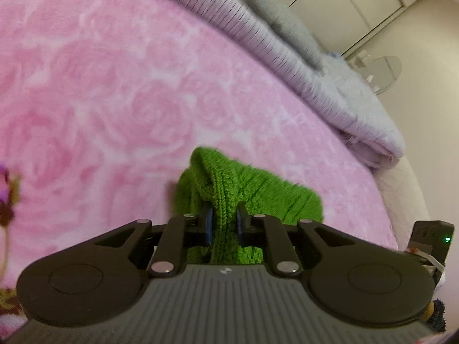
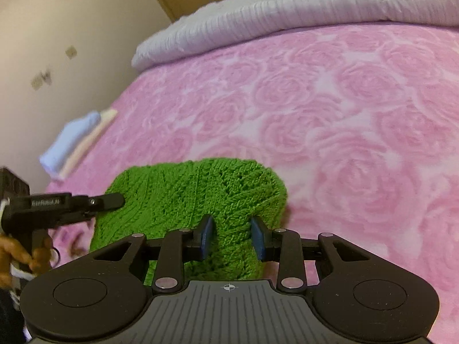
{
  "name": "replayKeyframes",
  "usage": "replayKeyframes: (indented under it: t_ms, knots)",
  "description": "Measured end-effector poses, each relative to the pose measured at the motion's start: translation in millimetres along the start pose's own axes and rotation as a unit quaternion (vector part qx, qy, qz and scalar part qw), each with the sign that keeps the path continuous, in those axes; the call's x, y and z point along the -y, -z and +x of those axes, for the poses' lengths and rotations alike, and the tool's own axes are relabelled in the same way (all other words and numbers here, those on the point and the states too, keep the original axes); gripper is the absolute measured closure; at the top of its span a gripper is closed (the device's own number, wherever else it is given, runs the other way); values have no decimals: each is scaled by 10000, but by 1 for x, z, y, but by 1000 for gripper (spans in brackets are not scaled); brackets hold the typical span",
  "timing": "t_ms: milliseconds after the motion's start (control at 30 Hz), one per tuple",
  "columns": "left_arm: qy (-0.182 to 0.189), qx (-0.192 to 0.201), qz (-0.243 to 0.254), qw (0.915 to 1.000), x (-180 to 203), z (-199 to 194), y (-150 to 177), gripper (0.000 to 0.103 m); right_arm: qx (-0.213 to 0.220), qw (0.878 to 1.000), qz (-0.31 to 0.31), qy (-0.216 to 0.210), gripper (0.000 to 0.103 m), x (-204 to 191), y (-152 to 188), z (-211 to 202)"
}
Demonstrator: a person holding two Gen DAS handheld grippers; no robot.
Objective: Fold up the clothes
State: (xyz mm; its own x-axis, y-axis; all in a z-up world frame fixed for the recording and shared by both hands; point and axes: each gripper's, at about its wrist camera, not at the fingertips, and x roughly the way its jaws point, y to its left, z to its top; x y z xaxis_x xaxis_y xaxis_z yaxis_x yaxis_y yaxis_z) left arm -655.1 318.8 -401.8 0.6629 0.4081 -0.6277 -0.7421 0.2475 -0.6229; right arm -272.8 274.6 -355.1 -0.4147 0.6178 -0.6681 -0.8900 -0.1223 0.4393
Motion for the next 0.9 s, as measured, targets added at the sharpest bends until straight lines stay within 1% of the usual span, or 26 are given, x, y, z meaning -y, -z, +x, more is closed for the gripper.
replayKeyframes:
  t_ms: [33, 67, 133, 233, 300, 400, 533, 633, 700, 733, 767, 833, 867, 900]
  knots:
    - [-12, -42, -41, 10000, -3, 3, 2, 90, -16, 10000, -29, 9, 70, -2, 0, 3]
    - [3, -2, -50, 10000, -3, 1, 5, 87, -32, 10000, -59, 17, 69, -3, 0, 5]
    - [78, 74, -242, 9997, -5, -4, 13, 86, -41, 9999, -95, 23, 69, -5, 1, 8]
    - [187, 96, -610, 9979, -8, -19, 24, 81, 146, 9999, -78, 26, 69, -5, 5, -5]
    - [154, 57, -687, 9975, -7, -31, 38, 74, 298, 9995, 47, -47, 69, -9, 10, -21]
    - [200, -24, -927, 9955, -8, -49, 67, 73, 451, 9983, 285, -250, 69, -13, 27, -45]
    - [346, -162, -1327, 9904, -11, -66, 104, 73, 522, 9972, 459, -277, 69, -20, 56, -69]
    - [452, -255, -1333, 9897, -5, -63, 119, 71, 496, 9963, 622, -320, 69, -25, 72, -77]
    - [457, -196, -1253, 9909, 1, -58, 124, 77, 425, 9964, 643, -342, 69, -30, 79, -75]
    - [491, -140, -1162, 9919, 4, -58, 123, 83, 401, 9972, 579, -265, 69, -33, 81, -73]
    - [449, -64, -1028, 9937, 7, -61, 122, 90, 376, 9978, 515, -189, 69, -37, 82, -71]
    - [396, 144, -677, 9968, 14, -74, 123, 93, 344, 9988, 344, -17, 69, -46, 84, -72]
    - [316, 223, -530, 9978, 15, -81, 124, 97, 330, 9992, 207, 29, 69, -52, 84, -74]
    - [174, 272, -411, 9986, 14, -86, 127, 97, 323, 9995, 14, 71, 69, -57, 84, -75]
